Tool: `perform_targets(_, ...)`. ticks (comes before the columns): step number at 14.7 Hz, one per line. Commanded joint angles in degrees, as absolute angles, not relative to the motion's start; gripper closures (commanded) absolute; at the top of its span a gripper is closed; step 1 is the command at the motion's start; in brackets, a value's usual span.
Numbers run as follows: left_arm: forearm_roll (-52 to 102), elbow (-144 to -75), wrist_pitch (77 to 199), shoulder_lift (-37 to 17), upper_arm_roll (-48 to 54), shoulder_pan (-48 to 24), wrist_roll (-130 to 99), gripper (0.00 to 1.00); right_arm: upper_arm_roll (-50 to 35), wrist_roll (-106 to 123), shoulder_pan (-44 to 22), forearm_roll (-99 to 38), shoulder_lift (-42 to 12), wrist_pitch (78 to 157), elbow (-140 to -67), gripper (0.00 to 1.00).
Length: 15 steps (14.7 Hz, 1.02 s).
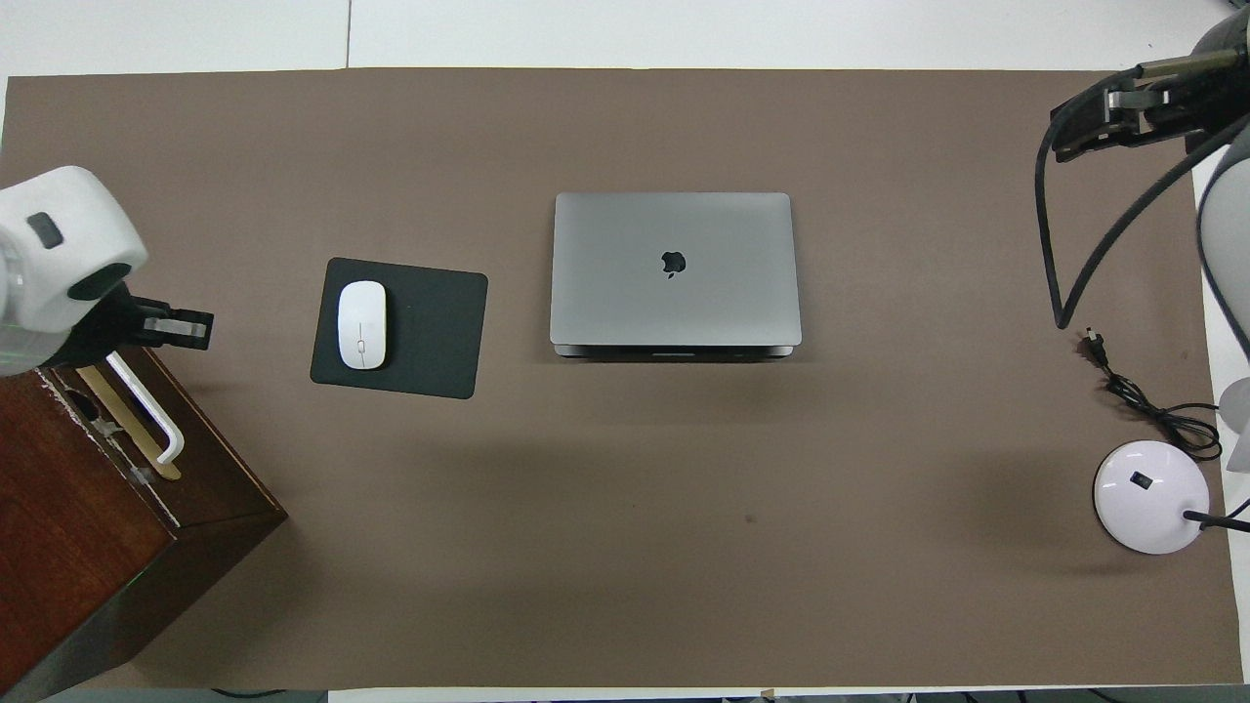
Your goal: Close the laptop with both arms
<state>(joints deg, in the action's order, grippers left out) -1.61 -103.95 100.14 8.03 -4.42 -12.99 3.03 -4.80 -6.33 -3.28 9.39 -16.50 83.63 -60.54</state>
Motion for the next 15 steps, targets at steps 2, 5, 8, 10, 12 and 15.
perform_targets(2, -0.9, -99.1, 94.1, 7.3, -3.6, -8.5, 2.5, 0.12, -5.5, -5.2, -1.9, 7.8, -13.5, 84.0, -63.7, 0.0)
perform_targets(5, -1.2, -97.9, 93.0, 7.1, -3.5, -6.0, 2.5, 0.0, -5.5, -4.1, -1.8, 7.6, -13.4, 84.1, -63.7, 0.0)
perform_targets(8, -1.4, -97.8, 92.8, 7.0, -3.6, -4.8, 2.5, 0.0, -5.6, -2.6, -1.2, 6.0, -10.7, 87.8, -68.4, 0.0)
perform_targets(10, -1.4, -96.9, 92.7, 6.7, -3.5, -4.5, 2.5, 0.0, -5.6, -1.5, 0.4, 4.7, -2.0, 97.9, -85.2, 0.0)
perform_targets(12, -1.4, -97.0, 92.7, 6.6, -3.6, -4.5, 2.5, 0.0, -4.5, -1.5, 0.4, 4.5, 1.0, 99.4, -90.9, 0.0)
perform_targets(15, -1.4, -97.1, 93.7, 6.2, -3.6, -4.4, 2.4, 0.0, 2.1, -0.1, -1.6, 1.6, 1.3, 97.9, -91.4, 0.0)
